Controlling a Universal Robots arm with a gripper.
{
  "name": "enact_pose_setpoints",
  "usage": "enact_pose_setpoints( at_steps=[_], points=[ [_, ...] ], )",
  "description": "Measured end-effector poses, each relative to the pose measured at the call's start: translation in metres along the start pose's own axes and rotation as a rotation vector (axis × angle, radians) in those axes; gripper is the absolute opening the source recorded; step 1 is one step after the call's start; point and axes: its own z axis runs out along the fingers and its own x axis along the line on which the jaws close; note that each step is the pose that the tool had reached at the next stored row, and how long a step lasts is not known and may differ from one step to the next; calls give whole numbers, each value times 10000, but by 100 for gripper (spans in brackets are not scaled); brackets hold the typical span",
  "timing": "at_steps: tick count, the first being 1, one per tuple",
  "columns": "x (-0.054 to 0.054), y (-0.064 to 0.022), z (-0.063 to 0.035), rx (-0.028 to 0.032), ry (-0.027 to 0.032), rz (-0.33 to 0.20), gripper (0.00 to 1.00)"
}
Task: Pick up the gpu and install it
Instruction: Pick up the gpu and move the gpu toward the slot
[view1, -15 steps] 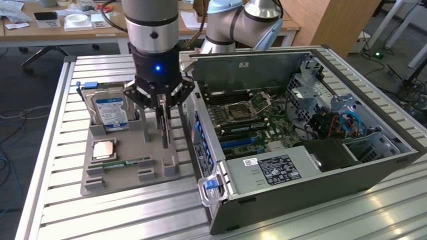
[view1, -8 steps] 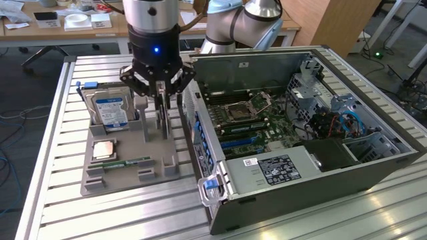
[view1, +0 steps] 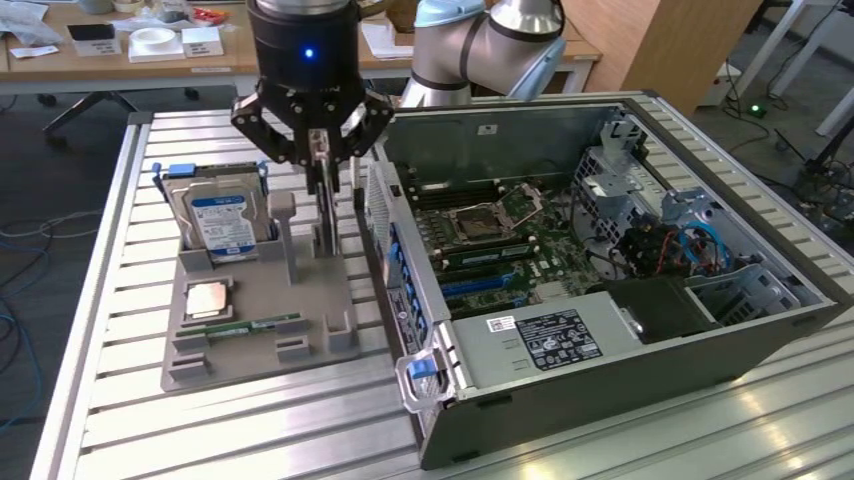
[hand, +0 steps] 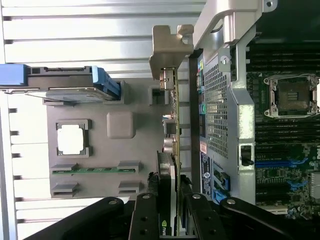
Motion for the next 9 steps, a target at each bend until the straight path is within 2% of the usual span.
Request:
enact_pose_setpoints(
  at_steps=[9],
  points=[
    [-7,13,-304,0,0,-1,27]
  ],
)
